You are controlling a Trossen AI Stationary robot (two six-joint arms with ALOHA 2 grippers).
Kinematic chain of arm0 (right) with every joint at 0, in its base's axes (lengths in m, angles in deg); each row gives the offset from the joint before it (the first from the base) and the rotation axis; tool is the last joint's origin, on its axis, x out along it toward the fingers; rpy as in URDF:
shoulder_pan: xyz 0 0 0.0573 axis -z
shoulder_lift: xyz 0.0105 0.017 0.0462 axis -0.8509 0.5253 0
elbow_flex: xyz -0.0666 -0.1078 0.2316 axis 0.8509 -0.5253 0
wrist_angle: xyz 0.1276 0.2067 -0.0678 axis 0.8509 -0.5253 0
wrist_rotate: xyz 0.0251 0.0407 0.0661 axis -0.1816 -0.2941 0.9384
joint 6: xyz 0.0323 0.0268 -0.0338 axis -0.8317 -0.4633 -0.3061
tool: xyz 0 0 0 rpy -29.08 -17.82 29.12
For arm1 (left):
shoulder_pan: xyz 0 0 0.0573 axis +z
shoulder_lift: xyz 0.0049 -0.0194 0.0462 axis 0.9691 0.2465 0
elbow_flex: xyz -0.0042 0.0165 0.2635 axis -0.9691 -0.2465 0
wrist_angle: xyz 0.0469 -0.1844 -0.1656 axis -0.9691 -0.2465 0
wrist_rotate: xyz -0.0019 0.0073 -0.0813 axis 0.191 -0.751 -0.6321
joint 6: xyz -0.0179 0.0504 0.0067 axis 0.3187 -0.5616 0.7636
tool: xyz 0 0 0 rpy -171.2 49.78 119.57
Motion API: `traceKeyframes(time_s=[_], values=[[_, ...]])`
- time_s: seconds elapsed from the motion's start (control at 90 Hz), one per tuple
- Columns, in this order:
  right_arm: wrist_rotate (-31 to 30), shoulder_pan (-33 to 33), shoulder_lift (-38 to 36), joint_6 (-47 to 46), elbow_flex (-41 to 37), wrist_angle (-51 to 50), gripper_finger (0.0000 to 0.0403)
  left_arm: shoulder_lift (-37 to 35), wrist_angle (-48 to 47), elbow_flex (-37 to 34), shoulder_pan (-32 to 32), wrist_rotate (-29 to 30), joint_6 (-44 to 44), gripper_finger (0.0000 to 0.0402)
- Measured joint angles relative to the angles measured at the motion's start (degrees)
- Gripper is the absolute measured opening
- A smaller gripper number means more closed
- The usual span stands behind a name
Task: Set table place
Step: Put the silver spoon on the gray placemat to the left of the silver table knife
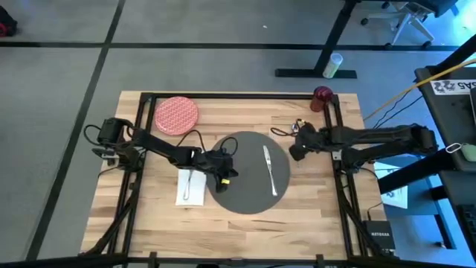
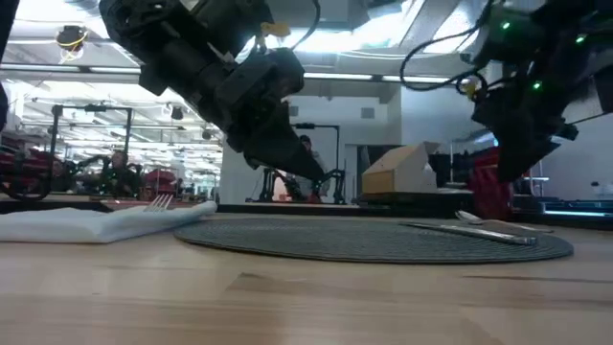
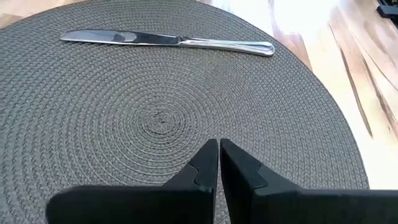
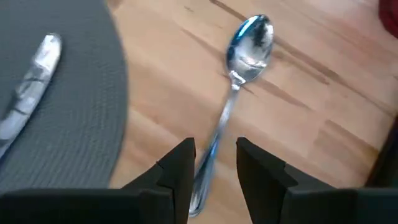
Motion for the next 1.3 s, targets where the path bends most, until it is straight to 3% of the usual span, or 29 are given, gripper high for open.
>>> traceKeyframes(time_s=[0.456, 1.033, 1.122, 1.3], values=[[4.5, 9.2, 11.2, 8.0, 0.0, 6.3, 0.0104, 0.0, -0.1, 0.0, 0.0, 0.0, 0.0, 0.0], [7.1, 17.0, 19.3, 14.3, 0.0, 12.6, 0.0103, 0.0, -0.2, 0.0, 0.0, 0.0, 0.0, 0.0], [7.2, 16.9, 20.1, 15.3, 0.0, 13.7, 0.0086, 0.0, -0.2, 0.0, 0.0, 0.0, 0.0, 0.0], [7.9, 16.8, 19.5, 17.8, 0.0, 13.1, 0.001, 0.0, -0.5, 0.0, 0.0, 0.0, 0.0, 0.0]])
